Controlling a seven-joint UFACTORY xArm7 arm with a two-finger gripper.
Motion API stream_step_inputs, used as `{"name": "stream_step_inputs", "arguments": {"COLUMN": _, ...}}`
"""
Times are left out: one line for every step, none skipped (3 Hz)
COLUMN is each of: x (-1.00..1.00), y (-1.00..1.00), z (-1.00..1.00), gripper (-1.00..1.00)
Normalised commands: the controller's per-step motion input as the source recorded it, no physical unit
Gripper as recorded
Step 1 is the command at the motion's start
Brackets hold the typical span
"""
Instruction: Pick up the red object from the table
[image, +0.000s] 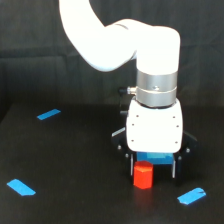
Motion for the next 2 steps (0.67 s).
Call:
{"name": "stream_step_inputs", "arguments": {"x": 0.04, "y": -0.15, "z": -0.05, "gripper": -0.09}}
{"name": "stream_step_inputs", "arguments": {"x": 0.11, "y": -0.06, "z": 0.02, "gripper": -0.09}}
